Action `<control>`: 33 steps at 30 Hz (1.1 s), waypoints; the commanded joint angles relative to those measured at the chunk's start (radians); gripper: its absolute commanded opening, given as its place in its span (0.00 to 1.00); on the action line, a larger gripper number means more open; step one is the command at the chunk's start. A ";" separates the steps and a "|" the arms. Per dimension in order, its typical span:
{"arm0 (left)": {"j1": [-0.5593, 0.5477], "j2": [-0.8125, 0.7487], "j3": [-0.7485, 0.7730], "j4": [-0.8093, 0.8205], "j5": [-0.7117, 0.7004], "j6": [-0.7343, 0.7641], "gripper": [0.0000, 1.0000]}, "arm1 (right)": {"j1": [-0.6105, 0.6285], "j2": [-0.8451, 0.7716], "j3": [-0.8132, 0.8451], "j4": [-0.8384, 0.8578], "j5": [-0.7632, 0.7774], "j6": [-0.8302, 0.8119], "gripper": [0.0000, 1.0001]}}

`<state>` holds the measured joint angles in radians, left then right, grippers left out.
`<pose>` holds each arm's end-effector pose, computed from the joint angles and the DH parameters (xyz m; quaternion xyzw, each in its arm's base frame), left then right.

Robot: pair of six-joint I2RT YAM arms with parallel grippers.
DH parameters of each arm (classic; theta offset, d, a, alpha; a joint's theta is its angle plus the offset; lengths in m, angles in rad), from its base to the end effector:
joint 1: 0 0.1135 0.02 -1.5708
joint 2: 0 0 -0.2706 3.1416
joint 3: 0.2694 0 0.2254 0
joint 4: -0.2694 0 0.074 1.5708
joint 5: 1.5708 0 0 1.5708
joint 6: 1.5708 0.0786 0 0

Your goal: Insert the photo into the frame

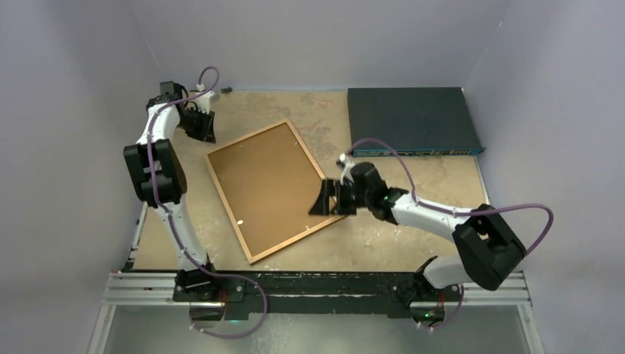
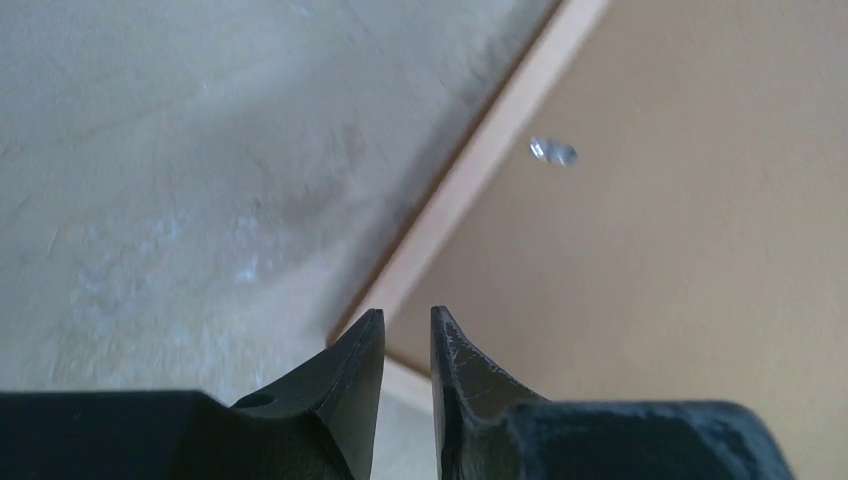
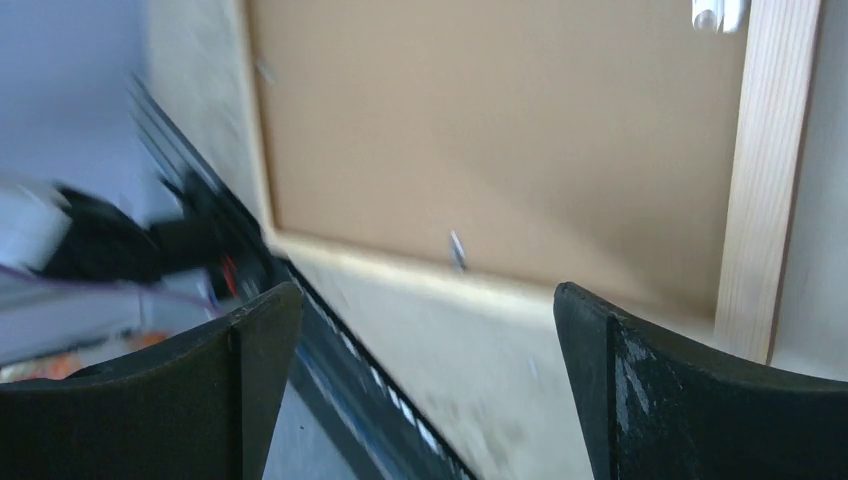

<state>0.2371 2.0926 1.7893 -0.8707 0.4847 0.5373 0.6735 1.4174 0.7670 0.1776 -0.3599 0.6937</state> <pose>0.4320 0.0667 0.2081 0.1891 0.9340 -0.1456 0.2660 0.2323 0.2208 0.2299 -0.0849 0.8402 0.4426 0.3016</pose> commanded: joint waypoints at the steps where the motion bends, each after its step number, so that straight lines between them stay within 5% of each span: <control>1: -0.025 0.133 0.160 0.086 0.033 -0.188 0.23 | 0.020 -0.119 -0.190 -0.017 -0.119 0.097 0.99; 10: -0.039 0.241 0.171 0.144 0.032 -0.272 0.24 | 0.020 -0.023 -0.252 0.086 -0.219 0.108 0.99; 33: 0.052 -0.113 -0.543 0.043 0.010 0.131 0.11 | -0.112 0.208 0.103 -0.009 -0.011 -0.064 0.99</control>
<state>0.2913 2.0090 1.3930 -0.6403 0.4484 0.5777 0.5579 1.5768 0.7498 0.0914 -0.3973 0.6933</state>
